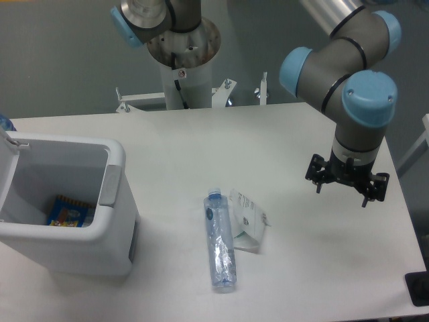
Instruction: Open the trash can
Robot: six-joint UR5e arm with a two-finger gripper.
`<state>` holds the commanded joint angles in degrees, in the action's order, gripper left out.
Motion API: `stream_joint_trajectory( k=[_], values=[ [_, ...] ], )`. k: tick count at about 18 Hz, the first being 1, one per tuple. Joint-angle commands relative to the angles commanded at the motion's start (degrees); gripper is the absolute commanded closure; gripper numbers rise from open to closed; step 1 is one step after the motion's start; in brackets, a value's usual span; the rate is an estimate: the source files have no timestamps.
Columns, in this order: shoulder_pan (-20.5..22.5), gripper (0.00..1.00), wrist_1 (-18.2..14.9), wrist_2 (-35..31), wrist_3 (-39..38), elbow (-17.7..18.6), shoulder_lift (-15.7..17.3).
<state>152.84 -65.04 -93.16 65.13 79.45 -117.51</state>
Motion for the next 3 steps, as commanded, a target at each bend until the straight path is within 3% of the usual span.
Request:
stream_joint_trajectory(
  k=[3],
  values=[
    [0.0,0.0,0.09,0.0,0.0,0.18,0.0]
  ],
)
